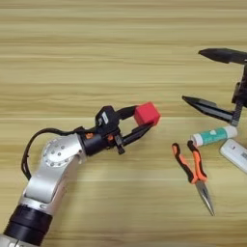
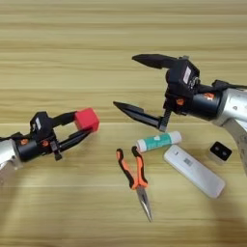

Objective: Move the objects on the table

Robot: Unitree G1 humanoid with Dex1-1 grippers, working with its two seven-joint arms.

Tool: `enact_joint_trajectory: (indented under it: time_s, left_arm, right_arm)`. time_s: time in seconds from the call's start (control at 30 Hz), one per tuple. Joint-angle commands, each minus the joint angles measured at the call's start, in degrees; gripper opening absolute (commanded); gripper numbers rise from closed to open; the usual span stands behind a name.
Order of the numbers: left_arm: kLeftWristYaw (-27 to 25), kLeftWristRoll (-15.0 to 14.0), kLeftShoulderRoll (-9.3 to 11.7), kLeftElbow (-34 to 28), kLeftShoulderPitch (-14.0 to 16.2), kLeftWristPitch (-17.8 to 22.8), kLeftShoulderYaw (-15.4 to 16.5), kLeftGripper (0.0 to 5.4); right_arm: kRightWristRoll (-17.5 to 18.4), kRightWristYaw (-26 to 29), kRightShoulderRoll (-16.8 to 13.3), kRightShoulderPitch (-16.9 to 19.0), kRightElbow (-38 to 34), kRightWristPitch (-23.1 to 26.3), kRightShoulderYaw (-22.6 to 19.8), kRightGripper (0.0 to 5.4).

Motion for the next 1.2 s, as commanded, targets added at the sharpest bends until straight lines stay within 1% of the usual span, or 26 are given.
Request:
enact_joint_trajectory:
  time_s: [0.03,0.23,0.33,0.6,0.8,0.83,0.9,1.2]
  left_arm:
    - [4.0,3.8,0.3,2.2,1.6,3.6,-0.3,2.26]
    - [7.2,6.9,1.0,3.6,2.8,8.4,-0.6,2.26]
    - [7.8,7.8,1.4,4.1,3.2,10.5,-0.6,2.25]
    - [8.7,8.6,1.5,5.2,3.7,12.3,-0.3,2.25]
    - [8.8,8.6,1.7,5.3,3.7,12.4,-0.3,2.25]
    - [8.8,8.6,1.7,5.3,3.7,12.4,-0.3,2.54]
    - [8.7,8.4,1.5,5.2,3.7,12.0,-0.2,2.83]
    - [8.4,8.2,1.3,4.8,3.8,11.2,-0.1,3.67]
  right_arm:
    - [1.6,-1.7,0.6,1.0,-2.7,-0.8,-1.4,5.4]
    - [2.5,-3.0,0.6,1.9,-4.4,-1.2,-1.8,5.4]
    - [2.6,-3.3,0.4,2.2,-5.1,-1.5,-1.7,5.4]
    - [3.1,-3.8,0.0,2.4,-5.7,-1.5,-1.6,5.4]
    - [3.4,-3.6,-0.2,2.5,-5.6,-1.6,-1.7,5.4]
    - [3.4,-3.5,-0.2,2.6,-5.5,-1.7,-1.7,5.4]
    - [3.4,-3.4,-0.3,2.6,-5.3,-1.7,-1.8,5.4]
    - [3.5,-2.9,-0.6,2.5,-4.6,-2.0,-1.8,5.4]
